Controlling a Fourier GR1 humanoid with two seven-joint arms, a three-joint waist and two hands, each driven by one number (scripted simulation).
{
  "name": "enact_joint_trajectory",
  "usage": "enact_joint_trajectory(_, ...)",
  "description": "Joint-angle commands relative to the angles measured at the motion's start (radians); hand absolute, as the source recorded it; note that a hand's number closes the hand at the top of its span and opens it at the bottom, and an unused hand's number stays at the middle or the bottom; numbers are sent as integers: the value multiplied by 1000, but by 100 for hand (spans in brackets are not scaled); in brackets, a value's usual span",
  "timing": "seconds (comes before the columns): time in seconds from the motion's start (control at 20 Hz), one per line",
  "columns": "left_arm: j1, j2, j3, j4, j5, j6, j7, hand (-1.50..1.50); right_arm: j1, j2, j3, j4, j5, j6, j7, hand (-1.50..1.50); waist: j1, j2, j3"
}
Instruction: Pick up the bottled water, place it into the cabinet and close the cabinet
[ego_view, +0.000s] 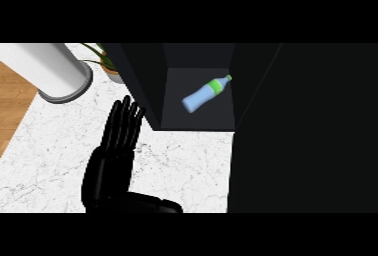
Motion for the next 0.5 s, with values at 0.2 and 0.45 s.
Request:
enact_joint_trajectory(0.2,238,79,-64,-246,-7,-30,-21,-150,10,-105,121,-20,112,74,71,150,-1,2,-1)
enact_joint_trajectory(0.45,422,140,-21,-368,17,-55,-107,-150,-5,-186,163,-126,146,142,94,150,4,0,-1)
